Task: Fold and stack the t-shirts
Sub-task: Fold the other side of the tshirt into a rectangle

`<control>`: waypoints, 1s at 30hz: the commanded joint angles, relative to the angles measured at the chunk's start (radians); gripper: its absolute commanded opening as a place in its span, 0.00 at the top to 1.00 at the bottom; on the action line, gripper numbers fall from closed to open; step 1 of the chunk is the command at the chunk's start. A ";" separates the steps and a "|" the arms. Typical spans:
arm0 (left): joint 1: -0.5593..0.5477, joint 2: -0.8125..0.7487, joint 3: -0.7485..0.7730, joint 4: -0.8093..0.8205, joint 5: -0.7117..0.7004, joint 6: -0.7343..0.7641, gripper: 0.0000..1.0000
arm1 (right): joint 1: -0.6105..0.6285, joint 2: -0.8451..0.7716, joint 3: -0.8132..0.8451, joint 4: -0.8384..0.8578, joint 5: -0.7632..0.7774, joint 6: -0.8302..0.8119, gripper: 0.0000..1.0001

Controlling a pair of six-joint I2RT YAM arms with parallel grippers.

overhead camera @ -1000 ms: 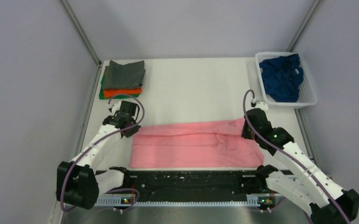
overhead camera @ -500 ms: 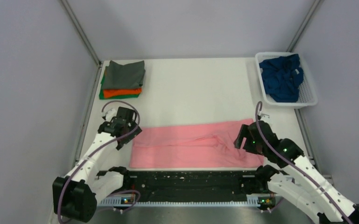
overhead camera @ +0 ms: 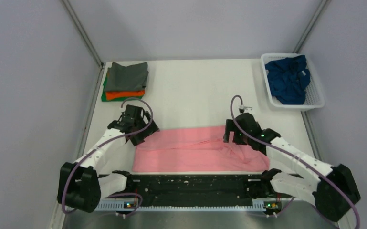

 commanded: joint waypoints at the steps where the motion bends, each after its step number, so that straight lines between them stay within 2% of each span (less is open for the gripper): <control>1: -0.010 0.067 -0.041 0.107 0.089 0.021 0.01 | -0.053 0.168 0.030 0.108 -0.057 -0.066 0.01; 7: -0.010 0.092 -0.091 0.108 0.046 0.012 0.01 | -0.082 0.255 -0.018 0.170 -0.186 -0.089 0.01; 14: -0.010 0.098 -0.101 0.080 0.017 0.007 0.01 | -0.082 0.125 -0.061 0.171 -0.482 -0.172 0.01; 21: -0.010 0.090 -0.087 0.059 -0.022 0.008 0.01 | -0.071 0.019 -0.076 0.123 -0.678 -0.208 0.01; 26: -0.010 0.076 -0.069 0.029 -0.046 0.010 0.01 | 0.054 0.027 -0.070 0.078 -0.701 -0.215 0.01; 30: -0.010 0.055 -0.052 0.006 -0.056 0.014 0.01 | 0.096 0.004 -0.045 0.009 -0.684 -0.225 0.01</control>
